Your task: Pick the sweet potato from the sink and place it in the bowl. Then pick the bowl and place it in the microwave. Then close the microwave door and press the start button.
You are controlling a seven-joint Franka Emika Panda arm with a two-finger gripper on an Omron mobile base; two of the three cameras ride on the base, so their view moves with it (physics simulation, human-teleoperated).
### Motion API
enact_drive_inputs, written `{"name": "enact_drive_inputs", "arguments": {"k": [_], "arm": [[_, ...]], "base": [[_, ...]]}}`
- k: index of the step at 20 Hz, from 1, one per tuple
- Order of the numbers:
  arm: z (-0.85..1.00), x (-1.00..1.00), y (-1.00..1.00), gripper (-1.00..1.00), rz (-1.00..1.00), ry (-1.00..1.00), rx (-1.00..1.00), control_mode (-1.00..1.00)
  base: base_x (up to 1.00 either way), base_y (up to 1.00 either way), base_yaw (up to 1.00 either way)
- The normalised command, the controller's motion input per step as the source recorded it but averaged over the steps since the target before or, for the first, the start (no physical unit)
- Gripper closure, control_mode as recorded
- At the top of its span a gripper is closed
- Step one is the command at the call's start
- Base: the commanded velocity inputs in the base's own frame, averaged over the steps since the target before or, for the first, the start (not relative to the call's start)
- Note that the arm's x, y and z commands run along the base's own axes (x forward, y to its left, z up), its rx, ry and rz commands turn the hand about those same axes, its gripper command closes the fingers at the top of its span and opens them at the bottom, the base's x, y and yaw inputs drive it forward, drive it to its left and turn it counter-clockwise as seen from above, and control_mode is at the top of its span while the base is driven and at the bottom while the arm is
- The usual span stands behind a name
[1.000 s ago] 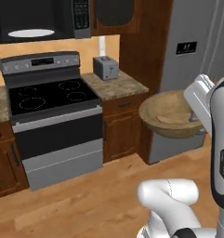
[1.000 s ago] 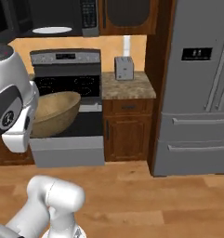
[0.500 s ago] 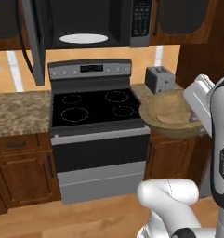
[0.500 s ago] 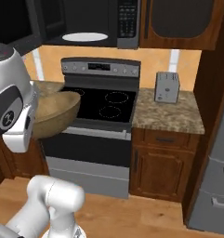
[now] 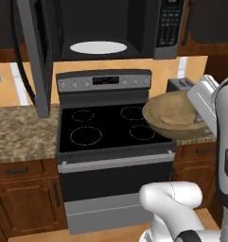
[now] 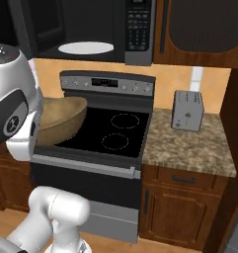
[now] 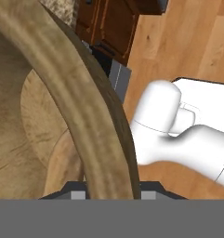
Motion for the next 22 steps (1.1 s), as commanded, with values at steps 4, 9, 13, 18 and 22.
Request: {"name": "enact_drive_inputs", "arguments": {"k": [4, 9, 13, 18, 22], "arm": [[0.00, 0.00, 0.00, 1.00, 0.00, 0.00, 0.00, 1.00], [0.00, 0.00, 0.00, 1.00, 0.00, 0.00, 0.00, 1.00], [0.00, 0.00, 0.00, 1.00, 0.00, 0.00, 0.00, 1.00], [0.11, 0.00, 0.03, 1.00, 0.01, -0.03, -0.01, -1.00], [0.74, 0.31, 0.04, 1.00, 0.01, -0.20, -0.07, -1.00]], "base": [[0.18, 0.60, 0.04], [0.62, 0.11, 0.02], [0.67, 0.00, 0.07], [0.15, 0.04, 0.05], [0.00, 0.00, 0.00]]}}
